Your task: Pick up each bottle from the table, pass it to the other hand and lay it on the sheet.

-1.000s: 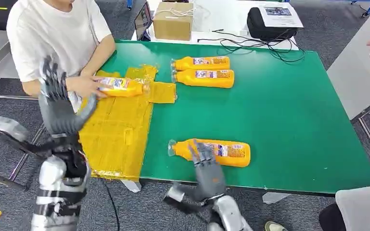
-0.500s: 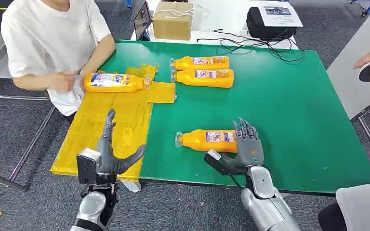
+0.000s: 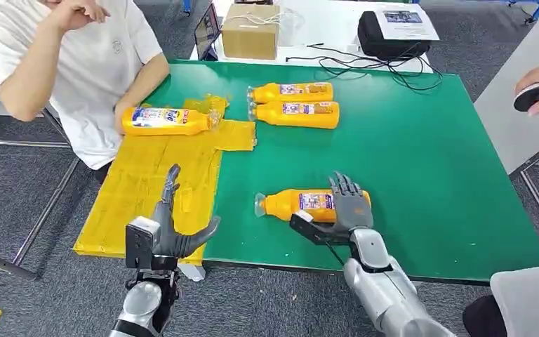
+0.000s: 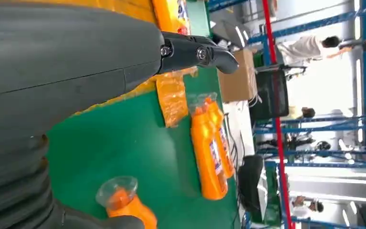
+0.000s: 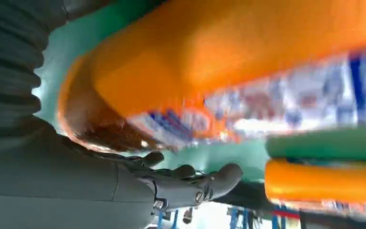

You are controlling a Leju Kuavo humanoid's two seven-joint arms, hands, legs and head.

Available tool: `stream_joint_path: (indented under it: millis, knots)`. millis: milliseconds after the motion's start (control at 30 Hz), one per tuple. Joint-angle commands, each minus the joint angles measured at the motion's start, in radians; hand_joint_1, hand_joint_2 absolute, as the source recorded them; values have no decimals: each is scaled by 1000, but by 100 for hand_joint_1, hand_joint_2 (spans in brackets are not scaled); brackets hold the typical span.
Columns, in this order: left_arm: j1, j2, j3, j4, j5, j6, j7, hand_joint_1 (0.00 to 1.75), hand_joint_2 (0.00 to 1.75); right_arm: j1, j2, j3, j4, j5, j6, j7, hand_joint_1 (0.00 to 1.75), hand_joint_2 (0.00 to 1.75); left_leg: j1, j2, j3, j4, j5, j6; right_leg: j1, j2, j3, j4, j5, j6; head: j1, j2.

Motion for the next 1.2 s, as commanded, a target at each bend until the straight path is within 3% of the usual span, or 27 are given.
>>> stream_joint_path:
  millis: [33, 267, 600, 667, 700, 733, 800, 867, 900, 1000, 1067, 1200]
  knots:
    - [-42, 5, -30, 37, 17, -32, 33, 0, 175, -127, 3, 84, 200, 18, 150, 59, 175, 175, 1, -2, 2, 0, 0, -1, 1, 0, 3, 0, 0, -2, 0, 0]
    - [-65, 9, -55, 70, 22, -58, 52, 0, 175, -152, 5, 71, 243, -16, 295, 108, 175, 175, 1, -4, 4, -1, 2, 1, 1, -2, 6, -1, 0, -1, 0, 0]
    - [-78, 14, -65, 86, 26, -68, 45, 0, 175, -157, -14, 76, 256, -30, 334, 98, 175, 175, 2, -6, 6, -1, 2, 0, 2, -3, 9, -2, 0, -1, 0, 0]
    - [-79, 13, -69, 85, 35, -74, 32, 0, 175, -161, -34, 58, 249, -60, 328, 67, 175, 175, 2, -6, 5, -1, 2, 0, 2, -3, 8, -2, 0, -1, 0, 0]
    - [-74, 14, -74, 80, 41, -82, 24, 0, 175, -152, -37, -9, 237, -152, 325, -37, 175, 175, 3, -7, 6, 0, 2, 0, 2, -4, 9, -2, 0, -2, 0, 0]
    - [-70, 14, -77, 80, 45, -85, 18, 0, 175, -144, -43, -30, 233, -184, 323, -72, 175, 175, 2, -7, 6, -1, 2, 1, 1, -5, 9, -3, 0, -1, 0, 0]
    - [-54, 0, -66, 92, 57, -29, -15, 0, 175, -74, -49, -124, 167, -376, 331, -297, 175, 175, 4, -9, 7, 1, 1, -1, 4, -4, 11, -3, -1, -3, 0, 0]
    - [-29, -25, -42, 100, 105, 7, -8, 0, 175, 18, -25, -178, 44, -542, 309, -420, 175, 175, 2, -8, 10, -3, 2, 1, 2, -6, 13, -5, 0, -1, 0, 0]
    - [-5, -44, -29, 97, 176, -3, 40, 0, 175, 115, -11, -169, -119, -645, 279, -477, 175, 175, 3, -6, 11, -3, 2, 1, 2, -4, 15, -6, 0, -1, 0, 0]
    - [65, -58, -50, 85, 364, -87, 93, 0, 175, 308, 21, -99, -486, -806, 166, -444, 175, 175, 4, 1, 19, -4, -3, -1, 3, 2, 20, -8, 1, -2, 1, 0]
    - [88, 0, -126, 84, 410, -161, 31, 0, 175, 335, 32, -48, -588, -895, 120, -445, 175, 175, 3, 5, 21, -3, -8, 0, 2, 5, 21, -5, -1, -1, 0, 0]
    - [92, 22, -152, 97, 429, -209, -19, 0, 175, 316, 21, -20, -598, -924, 98, -447, 175, 175, 3, 3, 14, -1, -8, 0, 3, 4, 16, -3, -4, 1, 0, 0]
